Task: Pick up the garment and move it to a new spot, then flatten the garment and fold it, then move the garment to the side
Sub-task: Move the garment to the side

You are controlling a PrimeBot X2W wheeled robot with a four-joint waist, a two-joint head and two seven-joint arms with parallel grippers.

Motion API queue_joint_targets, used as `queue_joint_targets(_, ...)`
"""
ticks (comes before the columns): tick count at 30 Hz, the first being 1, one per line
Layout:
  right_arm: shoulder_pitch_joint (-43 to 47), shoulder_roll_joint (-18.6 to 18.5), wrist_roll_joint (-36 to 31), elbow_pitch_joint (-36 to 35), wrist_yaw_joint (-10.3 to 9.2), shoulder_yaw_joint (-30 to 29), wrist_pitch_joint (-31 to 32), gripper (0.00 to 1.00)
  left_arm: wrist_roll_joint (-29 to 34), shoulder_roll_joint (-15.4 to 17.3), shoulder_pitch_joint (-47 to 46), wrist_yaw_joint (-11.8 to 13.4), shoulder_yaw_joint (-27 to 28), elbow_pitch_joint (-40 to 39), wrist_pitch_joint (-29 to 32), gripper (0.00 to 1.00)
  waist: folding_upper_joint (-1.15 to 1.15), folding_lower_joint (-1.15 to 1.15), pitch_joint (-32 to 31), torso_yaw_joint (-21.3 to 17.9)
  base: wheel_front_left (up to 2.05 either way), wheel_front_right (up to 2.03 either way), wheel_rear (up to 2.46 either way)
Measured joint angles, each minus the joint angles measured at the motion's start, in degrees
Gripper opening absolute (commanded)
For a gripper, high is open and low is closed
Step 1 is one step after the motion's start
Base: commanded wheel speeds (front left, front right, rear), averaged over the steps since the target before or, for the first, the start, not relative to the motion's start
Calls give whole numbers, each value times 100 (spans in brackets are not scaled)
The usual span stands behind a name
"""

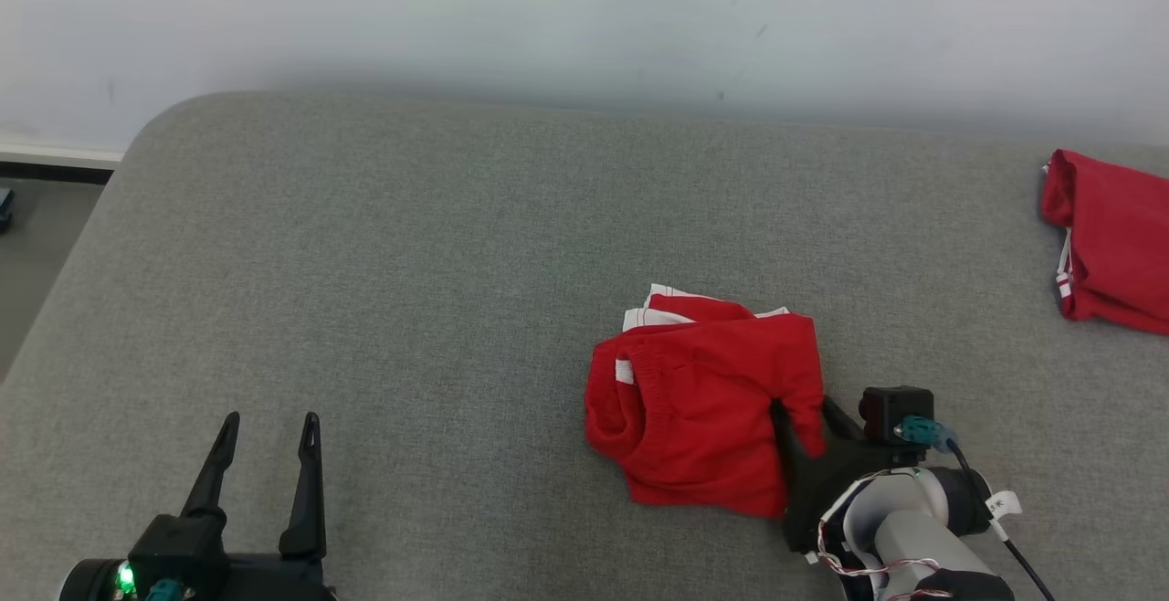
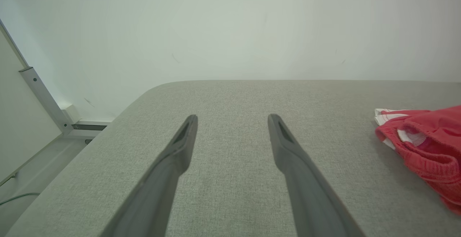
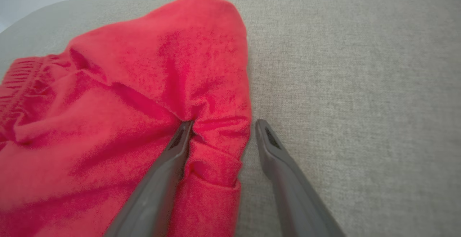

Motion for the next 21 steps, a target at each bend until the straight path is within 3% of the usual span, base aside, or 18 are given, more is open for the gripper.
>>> queue_joint_targets(1, -38, 5, 85, 65, 0, 48, -42, 12, -5, 1, -2, 0, 10, 21, -15, 100, 0, 0, 18, 11, 0, 0, 0)
queue_joint_targets(2, -85, 14, 174, 153, 0, 190, -107, 0, -19, 0, -2, 0, 31, 58, -22, 100, 0, 0, 27, 1, 0, 0, 0)
queue_joint_targets(9, -467, -152, 331, 261, 0, 686, -255, 0, -44, -48, 46, 9, 11, 24, -64, 100, 0, 0, -20, -191, 0, 0, 0)
queue_joint_targets(21, -1939, -1467, 605, -160, 0, 1900, 138, 0, -22, 111, -166, 47, 177, -322, -91, 100, 0, 0, 484, -615, 0, 0, 0)
